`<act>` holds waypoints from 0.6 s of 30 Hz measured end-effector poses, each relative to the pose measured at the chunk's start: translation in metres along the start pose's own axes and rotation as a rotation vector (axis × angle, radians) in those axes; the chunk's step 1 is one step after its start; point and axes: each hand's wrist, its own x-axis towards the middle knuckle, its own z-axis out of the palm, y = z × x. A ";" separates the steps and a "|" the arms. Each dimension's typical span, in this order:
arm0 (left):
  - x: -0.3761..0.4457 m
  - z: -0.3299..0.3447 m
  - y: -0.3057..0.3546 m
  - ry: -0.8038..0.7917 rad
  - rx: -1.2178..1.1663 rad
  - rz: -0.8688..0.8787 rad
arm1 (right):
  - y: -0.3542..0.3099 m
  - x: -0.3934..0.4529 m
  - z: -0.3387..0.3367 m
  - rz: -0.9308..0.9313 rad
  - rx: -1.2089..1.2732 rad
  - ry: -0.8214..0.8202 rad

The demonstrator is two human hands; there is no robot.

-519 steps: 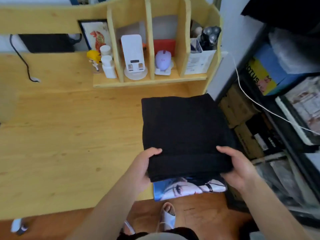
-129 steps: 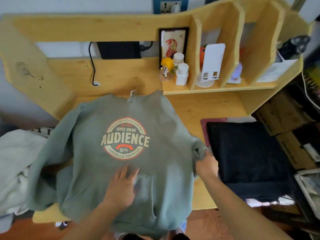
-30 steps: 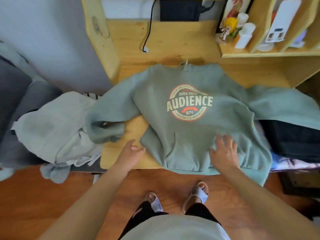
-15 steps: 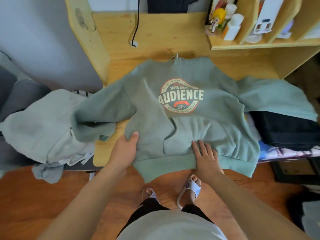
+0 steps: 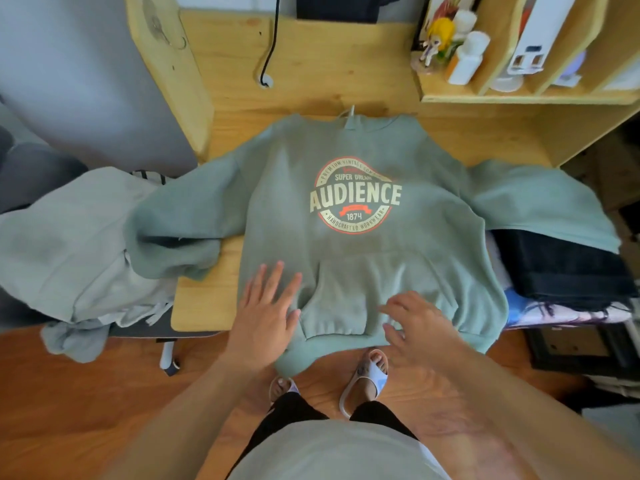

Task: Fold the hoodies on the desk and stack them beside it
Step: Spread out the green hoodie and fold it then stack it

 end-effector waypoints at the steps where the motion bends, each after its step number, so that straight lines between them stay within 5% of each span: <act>1: 0.010 0.003 -0.002 -0.096 0.013 -0.047 | -0.002 0.017 -0.008 0.072 0.015 -0.025; 3: 0.023 0.001 -0.007 -0.350 0.020 -0.126 | -0.004 0.050 -0.013 0.197 -0.001 -0.233; 5: 0.032 -0.010 -0.021 -0.445 0.003 -0.166 | -0.009 0.080 -0.006 0.182 -0.046 -0.501; 7: 0.033 -0.028 -0.033 -0.323 -0.089 -0.193 | -0.009 0.095 0.004 0.213 -0.114 -0.688; 8: 0.031 -0.035 -0.035 -0.136 -0.140 -0.198 | -0.002 0.099 0.008 0.273 -0.136 -0.728; 10: 0.015 -0.045 -0.044 0.310 -0.237 -0.396 | 0.002 0.112 0.003 0.385 -0.172 -0.781; 12: 0.001 -0.059 -0.075 0.598 -0.497 -0.880 | -0.009 0.136 -0.004 0.488 -0.190 -0.735; 14: -0.003 -0.072 -0.115 0.548 -0.852 -1.314 | -0.037 0.156 -0.006 0.398 -0.196 -0.561; 15: -0.001 -0.078 -0.130 0.491 -1.009 -1.386 | -0.056 0.162 -0.002 0.283 -0.151 -0.484; 18: 0.021 -0.090 -0.151 0.379 -1.484 -1.222 | -0.107 0.159 0.017 0.043 0.058 -0.490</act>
